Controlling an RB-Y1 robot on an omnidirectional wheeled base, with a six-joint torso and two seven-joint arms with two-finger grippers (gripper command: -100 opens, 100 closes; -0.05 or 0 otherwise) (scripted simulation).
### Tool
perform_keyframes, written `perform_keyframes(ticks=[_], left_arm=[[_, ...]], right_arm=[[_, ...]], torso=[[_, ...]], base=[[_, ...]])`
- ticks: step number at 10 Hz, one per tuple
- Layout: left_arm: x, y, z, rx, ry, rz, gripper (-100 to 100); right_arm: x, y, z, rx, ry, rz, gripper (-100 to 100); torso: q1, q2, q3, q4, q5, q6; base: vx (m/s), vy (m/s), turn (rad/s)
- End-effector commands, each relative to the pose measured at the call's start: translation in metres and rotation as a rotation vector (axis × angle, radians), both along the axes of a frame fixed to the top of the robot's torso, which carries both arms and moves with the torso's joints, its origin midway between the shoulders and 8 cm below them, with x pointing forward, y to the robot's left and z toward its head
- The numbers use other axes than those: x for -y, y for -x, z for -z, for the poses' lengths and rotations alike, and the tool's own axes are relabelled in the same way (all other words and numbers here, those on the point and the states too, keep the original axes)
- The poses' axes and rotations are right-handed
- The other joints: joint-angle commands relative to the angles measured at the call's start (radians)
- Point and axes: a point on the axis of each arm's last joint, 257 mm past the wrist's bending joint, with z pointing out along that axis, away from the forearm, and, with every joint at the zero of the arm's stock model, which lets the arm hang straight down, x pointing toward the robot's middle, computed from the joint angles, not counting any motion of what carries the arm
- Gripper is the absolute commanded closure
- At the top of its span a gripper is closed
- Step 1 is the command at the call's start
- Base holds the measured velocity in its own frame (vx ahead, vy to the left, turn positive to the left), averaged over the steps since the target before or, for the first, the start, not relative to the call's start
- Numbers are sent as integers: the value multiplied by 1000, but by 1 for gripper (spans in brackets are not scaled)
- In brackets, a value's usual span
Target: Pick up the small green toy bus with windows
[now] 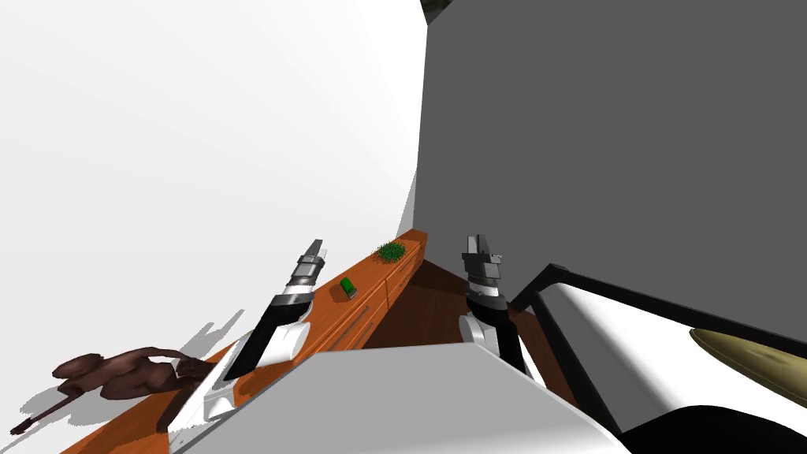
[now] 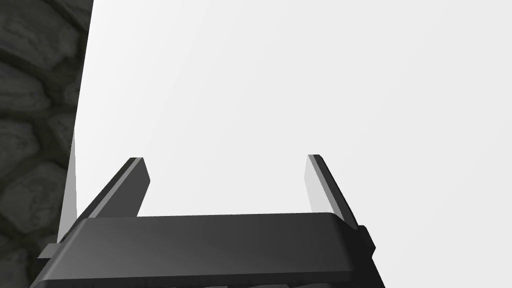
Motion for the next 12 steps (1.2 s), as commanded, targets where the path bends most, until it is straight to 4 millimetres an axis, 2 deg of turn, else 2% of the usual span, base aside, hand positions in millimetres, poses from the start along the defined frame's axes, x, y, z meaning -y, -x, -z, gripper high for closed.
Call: perform_keyframes(ticks=[1,2,3,4,5,6,7,8,9,10,12], left_arm=[[-7,-8,9,-40,-8,-12,-100],[-20,-16,20,-88,-30,-29,-100],[-21,-18,23,-101,-27,-33,-100],[-35,-25,32,-142,-50,-51,-100],[-37,-27,37,-163,-47,-56,-100],[-52,-34,45,-199,-70,-77,-100],[-54,-36,51,-226,-66,-83,-100],[-71,-43,59,-268,-89,-107,-100],[-73,-44,64,-289,-85,-112,-100],[-90,-49,71,-326,-108,-137,-100],[-92,-50,78,-353,-104,-144,-100]], right_arm=[[0,0,0,0,0,0,0],[0,0,0,0,0,0,0],[0,0,0,0,0,0,0],[0,0,0,0,0,0,0],[0,0,0,0,0,0,0],[0,0,0,0,0,0,0],[0,0,0,0,0,0,0],[0,0,0,0,0,0,0],[0,0,0,0,0,0,0],[0,0,0,0,0,0,0],[0,0,0,0,0,0,0]], torso=[[0,0,0,0,0,0],[0,0,0,0,0,0],[0,-1,0,0,0,0],[0,-1,0,0,0,0],[0,-1,0,0,0,0],[0,-1,0,0,0,0],[0,-1,0,0,0,0],[0,-1,0,0,0,0],[0,-1,0,0,0,0],[0,-1,-1,0,0,0],[0,-1,-1,0,0,0]], base=[[-10,15,-71],[-7,13,-138],[-7,15,-75],[-7,16,-135],[-6,17,-76],[-5,18,-150],[-5,17,-75],[-7,15,-147],[-5,19,-78],[0,20,-137],[0,18,-43]])
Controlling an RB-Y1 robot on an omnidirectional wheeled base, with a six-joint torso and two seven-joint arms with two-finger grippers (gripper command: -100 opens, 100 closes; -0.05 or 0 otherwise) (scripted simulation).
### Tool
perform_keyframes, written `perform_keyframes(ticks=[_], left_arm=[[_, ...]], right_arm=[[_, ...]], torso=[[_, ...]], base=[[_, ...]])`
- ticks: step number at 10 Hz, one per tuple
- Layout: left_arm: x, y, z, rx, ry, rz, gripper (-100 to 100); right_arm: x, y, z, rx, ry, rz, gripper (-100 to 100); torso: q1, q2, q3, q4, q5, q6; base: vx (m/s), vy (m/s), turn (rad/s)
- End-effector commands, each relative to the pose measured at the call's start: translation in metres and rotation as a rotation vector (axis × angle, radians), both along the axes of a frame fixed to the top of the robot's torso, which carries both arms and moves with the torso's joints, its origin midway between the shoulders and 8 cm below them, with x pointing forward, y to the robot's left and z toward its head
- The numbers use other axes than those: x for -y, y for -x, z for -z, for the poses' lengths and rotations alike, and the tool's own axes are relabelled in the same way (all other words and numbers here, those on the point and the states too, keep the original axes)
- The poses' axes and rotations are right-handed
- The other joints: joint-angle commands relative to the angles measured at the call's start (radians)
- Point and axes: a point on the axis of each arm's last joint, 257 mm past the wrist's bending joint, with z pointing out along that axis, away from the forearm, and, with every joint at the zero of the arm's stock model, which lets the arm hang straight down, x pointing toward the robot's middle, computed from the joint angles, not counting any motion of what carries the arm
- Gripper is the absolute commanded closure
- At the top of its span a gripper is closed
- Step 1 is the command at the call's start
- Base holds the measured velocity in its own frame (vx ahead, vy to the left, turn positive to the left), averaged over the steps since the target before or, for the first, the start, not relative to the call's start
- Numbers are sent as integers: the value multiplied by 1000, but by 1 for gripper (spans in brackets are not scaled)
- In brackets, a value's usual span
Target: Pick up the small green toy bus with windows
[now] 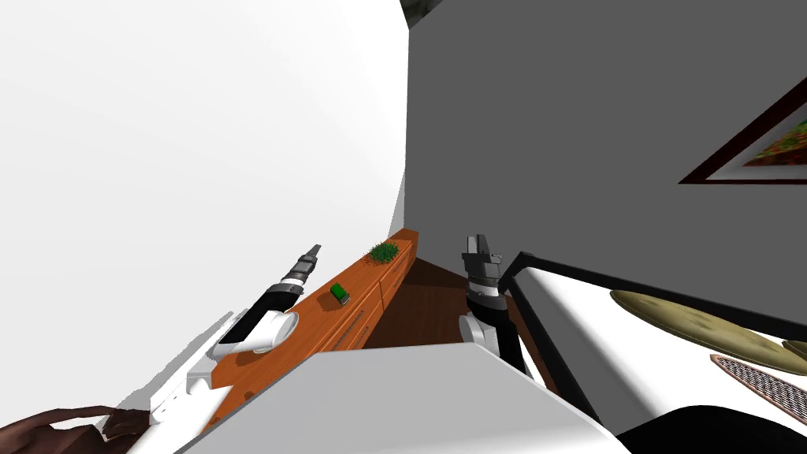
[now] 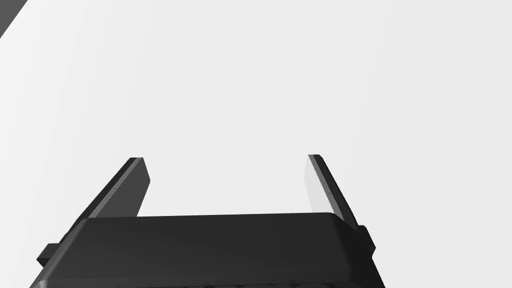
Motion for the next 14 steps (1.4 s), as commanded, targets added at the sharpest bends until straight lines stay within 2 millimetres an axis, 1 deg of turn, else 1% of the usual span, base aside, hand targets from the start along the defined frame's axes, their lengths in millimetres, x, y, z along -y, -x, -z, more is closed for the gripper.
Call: perform_keyframes(ticks=[1,2,3,4,5,6,7,8,9,10,11,12,13,14], left_arm=[[-20,-5,10,-56,-21,-31,-100],[-21,-5,15,-73,-18,-36,-100],[-40,-8,21,-113,-39,-64,-100],[-43,-8,28,-139,-34,-72,-100],[-62,-11,34,-179,-53,-100,-100],[-64,-10,40,-202,-48,-107,-100],[-65,-10,41,-207,-47,-109,-100],[-85,-11,50,-255,-61,-140,-100],[-87,-10,55,-275,-57,-146,-100],[-107,-10,62,-317,-69,-176,-100],[-109,-8,68,-344,-63,-183,-100],[-128,-6,75,-385,-72,-212,-100],[-130,-5,81,-408,-67,-218,-100],[-130,-4,82,-413,-66,-219,-100]], right_arm=[[0,0,0,0,0,0,0],[0,0,0,0,0,0,0],[0,0,0,0,0,0,0],[0,0,0,0,0,0,0],[0,0,0,0,0,0,0],[0,0,0,0,0,0,0],[0,0,0,0,0,0,0],[0,0,0,0,0,0,0],[0,0,0,0,0,0,0],[0,0,0,0,0,0,0],[0,0,0,0,0,0,0],[0,0,0,0,0,0,0],[0,0,0,0,0,0,0],[0,0,0,0,0,0,0]], torso=[[0,0,0,0,0,0],[0,0,0,0,0,1],[0,0,0,0,0,0],[1,0,0,0,0,1],[1,0,0,0,0,0],[1,0,0,0,0,1],[1,0,0,0,0,0],[0,0,0,0,0,0],[0,0,0,0,0,1],[1,0,0,0,0,0],[1,0,0,0,0,0],[1,0,0,0,0,0],[1,0,0,0,0,0],[1,0,0,0,0,0]], base=[[-5,13,-152],[-6,20,-78],[-1,27,-148],[-2,27,-82],[-4,28,-147],[-3,27,-77],[-2,11,15],[0,16,-145],[-2,25,-96],[0,29,-150],[-2,31,-63],[-3,32,-129],[0,28,-84],[1,12,6]])
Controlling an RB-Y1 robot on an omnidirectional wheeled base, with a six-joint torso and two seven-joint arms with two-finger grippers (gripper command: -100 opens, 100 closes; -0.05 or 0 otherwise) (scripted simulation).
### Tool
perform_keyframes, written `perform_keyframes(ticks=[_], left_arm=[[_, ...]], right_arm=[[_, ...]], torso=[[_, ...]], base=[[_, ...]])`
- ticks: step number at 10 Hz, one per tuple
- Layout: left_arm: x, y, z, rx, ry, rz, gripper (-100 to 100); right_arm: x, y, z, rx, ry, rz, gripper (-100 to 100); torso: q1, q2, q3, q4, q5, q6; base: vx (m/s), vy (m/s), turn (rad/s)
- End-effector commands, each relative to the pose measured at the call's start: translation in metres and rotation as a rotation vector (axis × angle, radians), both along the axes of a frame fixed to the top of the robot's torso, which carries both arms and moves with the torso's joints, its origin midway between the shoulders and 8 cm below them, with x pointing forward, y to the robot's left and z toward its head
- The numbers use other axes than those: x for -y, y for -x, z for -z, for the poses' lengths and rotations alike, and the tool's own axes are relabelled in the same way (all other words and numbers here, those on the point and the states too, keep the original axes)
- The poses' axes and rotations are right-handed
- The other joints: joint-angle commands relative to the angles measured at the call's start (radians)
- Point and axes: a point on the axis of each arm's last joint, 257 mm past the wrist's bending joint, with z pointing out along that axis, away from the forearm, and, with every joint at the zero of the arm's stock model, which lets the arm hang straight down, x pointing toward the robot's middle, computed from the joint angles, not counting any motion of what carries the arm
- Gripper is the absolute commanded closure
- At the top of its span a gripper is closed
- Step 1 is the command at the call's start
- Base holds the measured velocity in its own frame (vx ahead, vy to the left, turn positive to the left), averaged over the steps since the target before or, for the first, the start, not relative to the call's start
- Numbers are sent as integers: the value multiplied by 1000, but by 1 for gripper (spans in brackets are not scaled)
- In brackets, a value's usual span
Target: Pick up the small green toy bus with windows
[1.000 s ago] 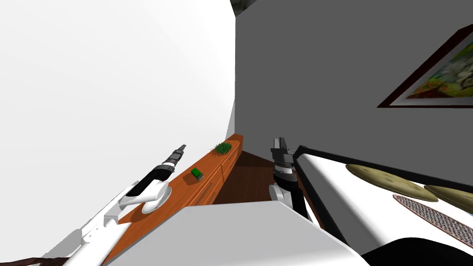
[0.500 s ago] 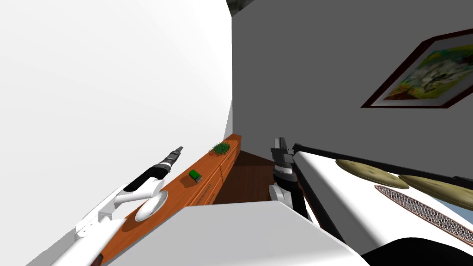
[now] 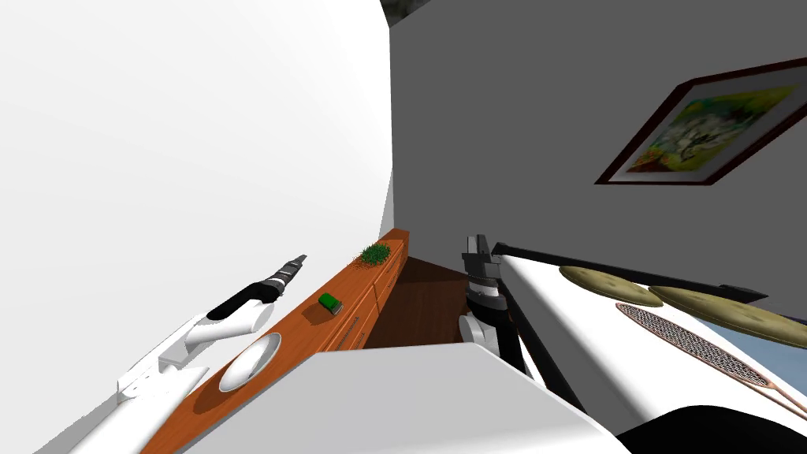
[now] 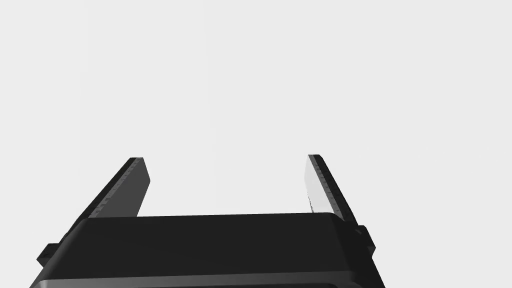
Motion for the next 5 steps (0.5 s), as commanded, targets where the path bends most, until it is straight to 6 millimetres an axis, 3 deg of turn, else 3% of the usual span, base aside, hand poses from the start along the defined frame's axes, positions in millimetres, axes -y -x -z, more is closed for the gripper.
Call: perform_keyframes(ticks=[1,2,5], left_arm=[[-20,5,10,-57,-2,-34,-100],[-21,7,15,-77,4,-40,-100],[-55,20,40,-193,14,-101,-100]], right_arm=[[0,0,0,0,0,0,0],[0,0,0,0,0,0,0],[0,0,0,0,0,0,0]], torso=[[0,0,0,0,0,0],[0,0,0,0,0,1],[1,0,0,0,0,0]], base=[[4,15,-150],[2,25,-85],[0,31,-109]])
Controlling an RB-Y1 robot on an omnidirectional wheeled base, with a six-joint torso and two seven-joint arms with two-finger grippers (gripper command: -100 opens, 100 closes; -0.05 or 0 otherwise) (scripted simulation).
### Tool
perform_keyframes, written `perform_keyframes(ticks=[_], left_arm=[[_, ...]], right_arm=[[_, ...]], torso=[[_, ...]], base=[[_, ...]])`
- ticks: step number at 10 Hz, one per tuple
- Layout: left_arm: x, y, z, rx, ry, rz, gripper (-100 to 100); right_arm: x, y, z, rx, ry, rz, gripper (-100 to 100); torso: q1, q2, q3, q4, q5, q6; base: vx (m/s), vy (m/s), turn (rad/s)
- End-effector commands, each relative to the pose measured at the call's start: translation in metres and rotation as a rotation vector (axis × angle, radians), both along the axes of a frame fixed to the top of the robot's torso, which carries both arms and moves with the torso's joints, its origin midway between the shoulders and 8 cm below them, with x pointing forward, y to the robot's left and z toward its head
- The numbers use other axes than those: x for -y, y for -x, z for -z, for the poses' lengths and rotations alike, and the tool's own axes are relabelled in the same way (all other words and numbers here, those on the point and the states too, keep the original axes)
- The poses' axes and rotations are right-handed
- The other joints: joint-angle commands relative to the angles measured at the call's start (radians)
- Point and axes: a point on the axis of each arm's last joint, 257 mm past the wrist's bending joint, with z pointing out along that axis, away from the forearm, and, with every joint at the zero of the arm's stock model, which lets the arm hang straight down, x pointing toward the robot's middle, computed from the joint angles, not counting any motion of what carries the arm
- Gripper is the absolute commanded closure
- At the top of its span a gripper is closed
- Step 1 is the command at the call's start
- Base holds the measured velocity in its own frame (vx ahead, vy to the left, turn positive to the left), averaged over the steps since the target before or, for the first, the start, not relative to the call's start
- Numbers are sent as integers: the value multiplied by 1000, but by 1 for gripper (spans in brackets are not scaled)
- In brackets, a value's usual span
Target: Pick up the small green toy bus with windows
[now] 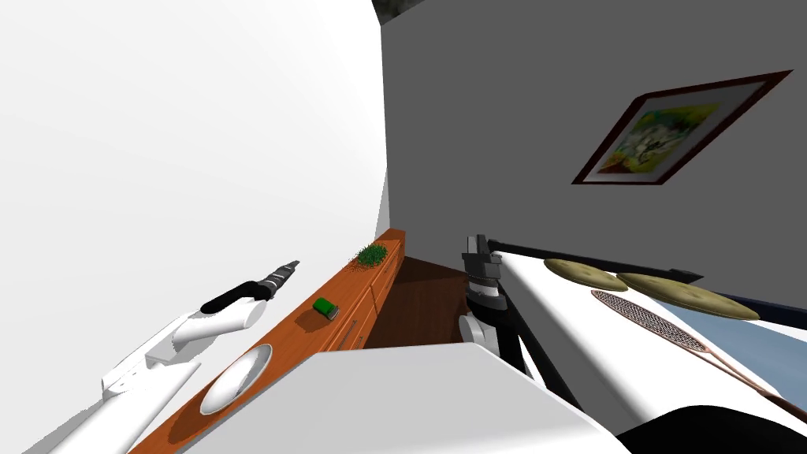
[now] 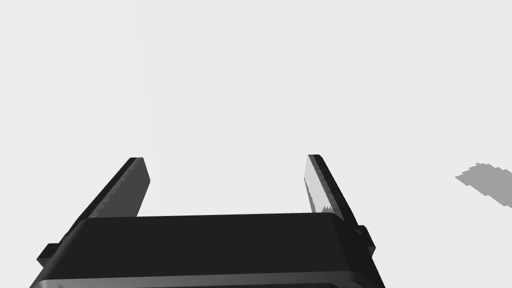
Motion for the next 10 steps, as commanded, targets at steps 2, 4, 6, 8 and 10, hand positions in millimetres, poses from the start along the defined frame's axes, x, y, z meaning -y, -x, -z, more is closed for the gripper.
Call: perform_keyframes(ticks=[2,4,6,8,10], left_arm=[[-24,15,26,-108,20,-44,-100],[-40,29,47,-181,42,-79,-100],[-49,42,64,-247,64,-103,-100],[-57,55,82,-309,87,-123,-100],[-61,70,100,-377,117,-141,-100]], right_arm=[[0,0,0,0,0,0,0],[0,0,0,0,0,0,0],[0,0,0,0,0,0,0],[0,0,0,0,0,0,0],[0,0,0,0,0,0,0]], torso=[[0,0,0,0,0,0],[0,-1,0,0,0,-1],[0,-1,0,0,0,-1],[0,-1,0,0,0,-1],[0,-1,-1,0,0,-1]], base=[[4,32,-108],[6,29,-106],[11,28,-89],[14,28,-106],[15,27,-88]])
